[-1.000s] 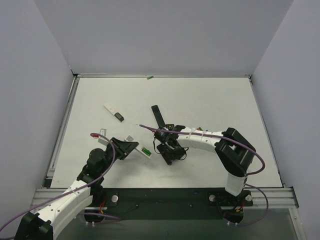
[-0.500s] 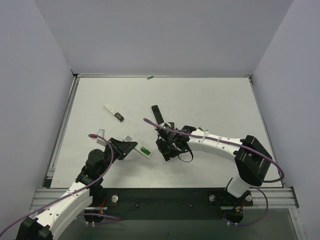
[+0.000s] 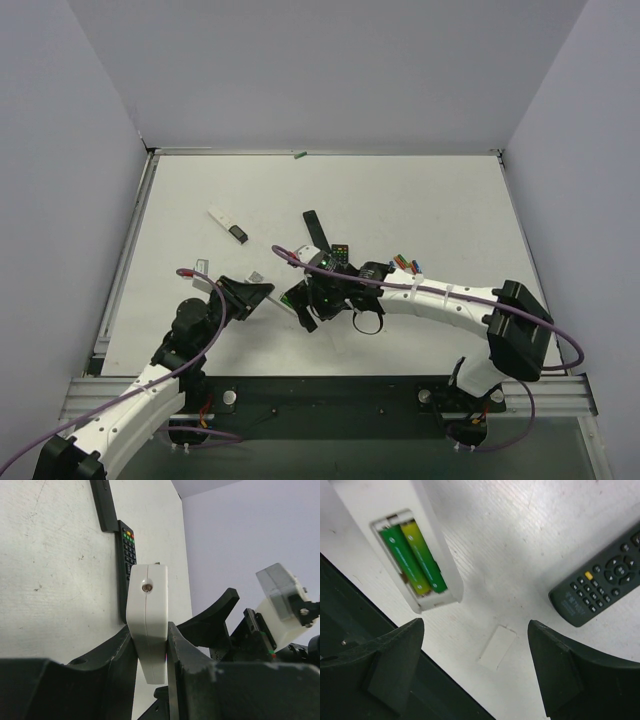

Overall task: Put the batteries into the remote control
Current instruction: Place the remote control at the center of the board.

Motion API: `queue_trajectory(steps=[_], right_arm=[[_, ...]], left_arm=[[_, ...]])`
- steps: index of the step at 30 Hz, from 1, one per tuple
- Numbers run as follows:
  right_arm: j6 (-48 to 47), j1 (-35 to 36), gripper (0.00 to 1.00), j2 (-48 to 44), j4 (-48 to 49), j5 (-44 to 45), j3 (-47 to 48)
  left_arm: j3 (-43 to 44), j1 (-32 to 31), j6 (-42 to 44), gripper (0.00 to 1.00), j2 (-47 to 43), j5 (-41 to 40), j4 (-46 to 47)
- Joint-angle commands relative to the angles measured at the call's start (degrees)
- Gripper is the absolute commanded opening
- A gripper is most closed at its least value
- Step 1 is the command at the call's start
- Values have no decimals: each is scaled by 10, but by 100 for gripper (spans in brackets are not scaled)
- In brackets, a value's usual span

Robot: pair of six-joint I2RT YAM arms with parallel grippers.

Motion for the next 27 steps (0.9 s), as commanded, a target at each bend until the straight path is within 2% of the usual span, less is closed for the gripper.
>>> queue_trajectory(steps=[1,7,10,16,17,19,20,22,23,26,27], right_arm=[[-46,1,79,12,41,-19,41],[-69,1,76,44,54,-46,65],[-77,1,67,51,65,-60,67],[-100,1,33,63,65,-77,70],[-103,0,19,61,63,-78,70],[-113,1,10,56,55,-72,64],[-116,1,2,51,52,-70,61],[-124,0,0,45,43,-53,46],[-124,-4,0,37,42,-51,39],[-120,-18,0,26,46,-57,6],[-122,-20,0,24,46,-56,-1]], left_arm=[[-68,3,-7,0,-8,5,30],[-66,3,-8,0,-13,13,26],[-66,3,-10,0,-13,16,25],[-57,3,-6,0,-10,25,16],[-56,3,-4,0,-9,25,14],[-57,3,-4,0,-9,25,8],[-56,3,-4,3,-9,22,4],[-49,4,1,11,-17,16,-25],[-43,4,14,25,-21,11,-41],[9,5,60,51,-41,-25,-158],[27,5,73,66,-52,-39,-194]])
